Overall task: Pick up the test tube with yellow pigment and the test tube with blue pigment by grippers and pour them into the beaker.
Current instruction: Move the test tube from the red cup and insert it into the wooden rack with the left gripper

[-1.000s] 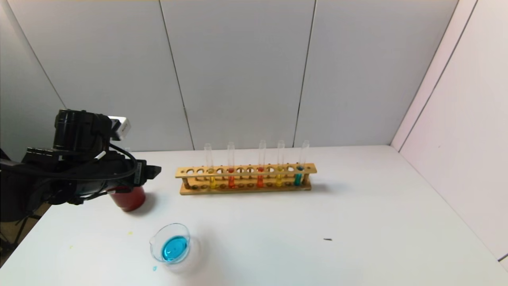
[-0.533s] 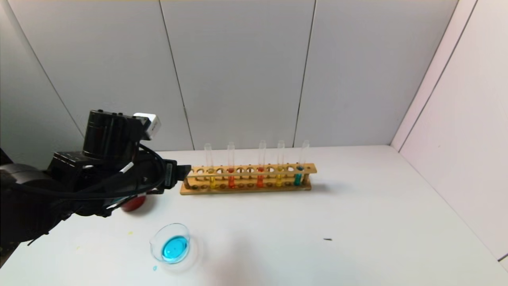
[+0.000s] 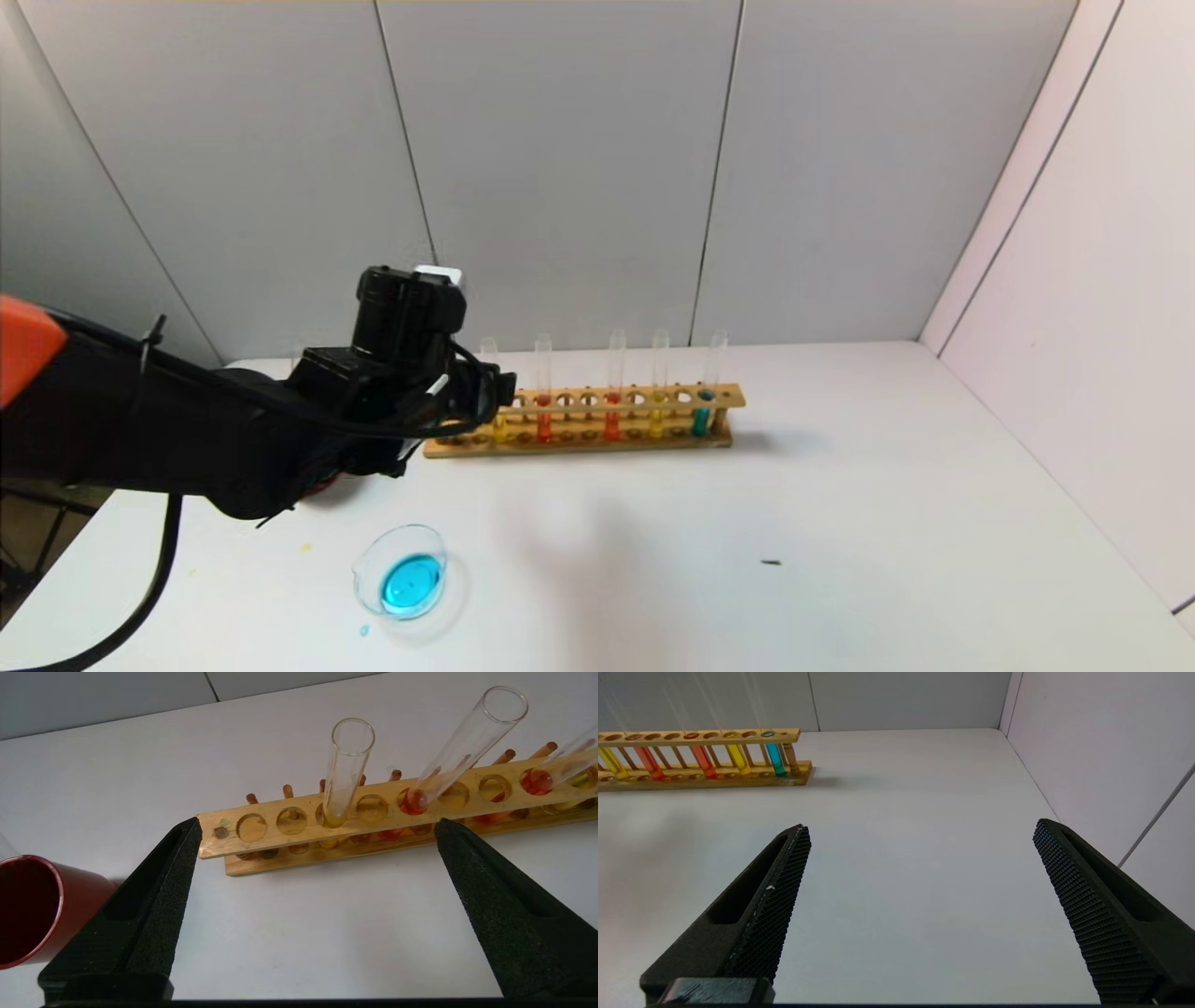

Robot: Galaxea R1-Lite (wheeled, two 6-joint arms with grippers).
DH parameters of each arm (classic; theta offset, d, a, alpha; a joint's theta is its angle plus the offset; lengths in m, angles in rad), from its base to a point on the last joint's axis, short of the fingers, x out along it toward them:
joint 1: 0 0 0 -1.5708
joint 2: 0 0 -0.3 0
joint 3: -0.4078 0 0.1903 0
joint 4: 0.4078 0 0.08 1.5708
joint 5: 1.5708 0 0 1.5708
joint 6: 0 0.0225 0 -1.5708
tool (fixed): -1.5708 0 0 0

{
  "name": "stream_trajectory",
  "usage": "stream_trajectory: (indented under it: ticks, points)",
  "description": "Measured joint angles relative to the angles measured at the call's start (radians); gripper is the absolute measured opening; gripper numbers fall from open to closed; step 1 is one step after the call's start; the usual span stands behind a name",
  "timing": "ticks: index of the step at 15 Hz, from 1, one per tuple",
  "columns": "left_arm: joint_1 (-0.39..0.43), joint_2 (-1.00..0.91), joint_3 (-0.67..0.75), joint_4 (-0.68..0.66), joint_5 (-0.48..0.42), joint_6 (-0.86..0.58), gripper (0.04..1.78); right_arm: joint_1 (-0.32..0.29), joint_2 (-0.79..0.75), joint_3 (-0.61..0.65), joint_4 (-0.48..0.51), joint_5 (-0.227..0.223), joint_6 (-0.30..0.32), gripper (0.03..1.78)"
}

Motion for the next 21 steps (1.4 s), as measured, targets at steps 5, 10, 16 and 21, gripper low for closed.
stream_trajectory:
  ticks: [5,10,16,21]
  points:
    - [0.005,0.110,-0.094,-0.001,0.021,-0.009,1.75,0.000,0.000,0.000,0.000,0.000,0.000,1.74]
    - [0.037,0.171,-0.174,0.009,0.019,-0.005,1.75,0.000,0.000,0.000,0.000,0.000,0.000,1.74]
    - [0.043,0.206,-0.196,0.007,0.018,-0.006,1.73,-0.001,0.000,0.000,0.000,0.000,0.000,1.74]
    - [0.040,0.209,-0.180,0.000,0.016,-0.008,1.24,0.000,0.000,0.000,0.000,0.000,0.000,1.74]
